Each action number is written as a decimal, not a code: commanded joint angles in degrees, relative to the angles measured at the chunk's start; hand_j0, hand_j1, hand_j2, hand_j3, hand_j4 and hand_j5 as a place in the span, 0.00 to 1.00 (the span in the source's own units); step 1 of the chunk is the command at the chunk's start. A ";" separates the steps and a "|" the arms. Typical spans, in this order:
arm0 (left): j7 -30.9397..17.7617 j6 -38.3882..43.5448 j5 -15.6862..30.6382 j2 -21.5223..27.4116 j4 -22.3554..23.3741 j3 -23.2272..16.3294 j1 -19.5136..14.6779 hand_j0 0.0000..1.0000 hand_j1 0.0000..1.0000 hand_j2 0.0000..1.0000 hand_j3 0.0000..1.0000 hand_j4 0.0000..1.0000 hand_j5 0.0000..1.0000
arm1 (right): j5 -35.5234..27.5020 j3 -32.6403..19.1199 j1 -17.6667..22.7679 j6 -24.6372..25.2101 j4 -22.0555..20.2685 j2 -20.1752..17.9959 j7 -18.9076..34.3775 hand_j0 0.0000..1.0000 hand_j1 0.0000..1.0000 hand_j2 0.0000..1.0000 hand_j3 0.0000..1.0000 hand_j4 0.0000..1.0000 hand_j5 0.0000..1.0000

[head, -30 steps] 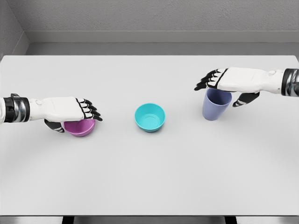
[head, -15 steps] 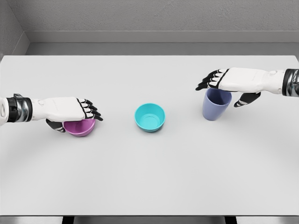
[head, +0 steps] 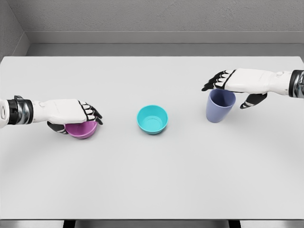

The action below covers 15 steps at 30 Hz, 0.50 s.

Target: Stacking bowl and cup with both arms

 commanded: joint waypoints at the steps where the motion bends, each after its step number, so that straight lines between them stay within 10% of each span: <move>1: 0.06 0.11 0.18 0.04 -0.03 0.05 0.00 0.57 0.57 0.57 0.57 0.57 0.57 | -0.32 -0.06 0.00 0.16 0.22 0.00 -0.02 1.00 1.00 1.00 1.00 1.00 1.00; 15: -0.12 0.11 0.27 -2.68 -0.64 -0.83 -5.97 0.56 0.56 0.56 0.56 0.56 0.56 | -0.32 1.08 -0.09 0.16 0.84 0.18 -0.02 1.00 1.00 1.00 1.00 1.00 1.00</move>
